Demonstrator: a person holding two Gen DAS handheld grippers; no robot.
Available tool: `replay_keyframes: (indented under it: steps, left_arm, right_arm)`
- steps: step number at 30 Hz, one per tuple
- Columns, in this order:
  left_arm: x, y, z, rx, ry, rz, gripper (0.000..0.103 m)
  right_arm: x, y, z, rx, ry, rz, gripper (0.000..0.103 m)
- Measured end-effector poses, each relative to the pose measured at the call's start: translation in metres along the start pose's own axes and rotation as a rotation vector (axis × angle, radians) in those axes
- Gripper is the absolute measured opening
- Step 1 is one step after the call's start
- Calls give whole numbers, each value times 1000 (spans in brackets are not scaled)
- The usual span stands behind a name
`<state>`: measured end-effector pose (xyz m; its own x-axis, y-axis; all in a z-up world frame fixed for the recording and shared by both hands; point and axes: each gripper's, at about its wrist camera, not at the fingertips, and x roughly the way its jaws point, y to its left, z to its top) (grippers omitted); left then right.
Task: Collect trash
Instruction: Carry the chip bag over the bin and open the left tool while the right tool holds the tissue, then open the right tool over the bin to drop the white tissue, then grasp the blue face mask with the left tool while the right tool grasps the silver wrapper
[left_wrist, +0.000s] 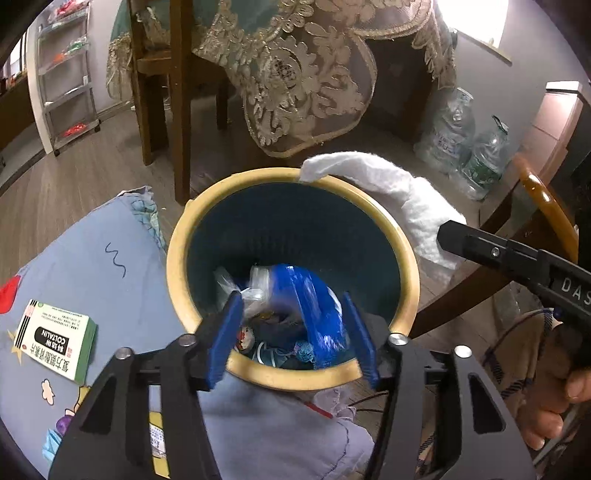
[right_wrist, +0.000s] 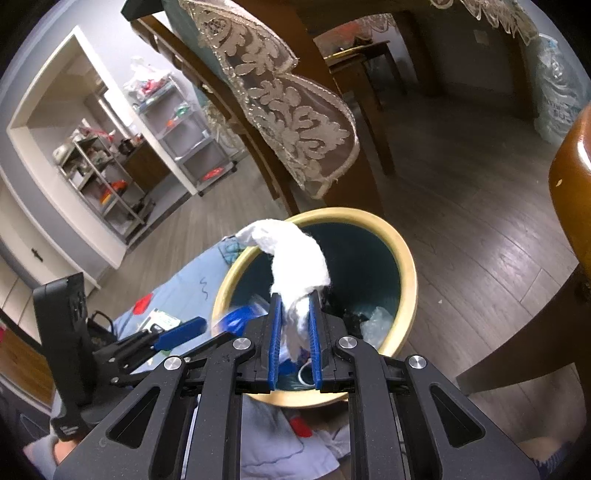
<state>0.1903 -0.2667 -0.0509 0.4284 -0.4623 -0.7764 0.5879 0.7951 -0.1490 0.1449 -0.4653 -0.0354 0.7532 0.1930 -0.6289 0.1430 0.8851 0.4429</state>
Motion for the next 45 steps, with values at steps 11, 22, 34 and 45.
replay_keyframes:
  steps: [11,22,34,45]
  left_arm:
    - [-44,26,-21,-84,-68,41,76]
    - [-104,90,-72,-204,-83,150,82]
    - [-157,177,-148,-457,-86,345,89]
    - [-139,209,-179,-601,-37,334,89]
  right_arm:
    - [17,5,-6,-20,45,-15,16]
    - [32,17,-15,-59,81,-30,41]
    - [31,53,-23,-163,79,23,62]
    - [38,68,-31,-224,111,23,65]
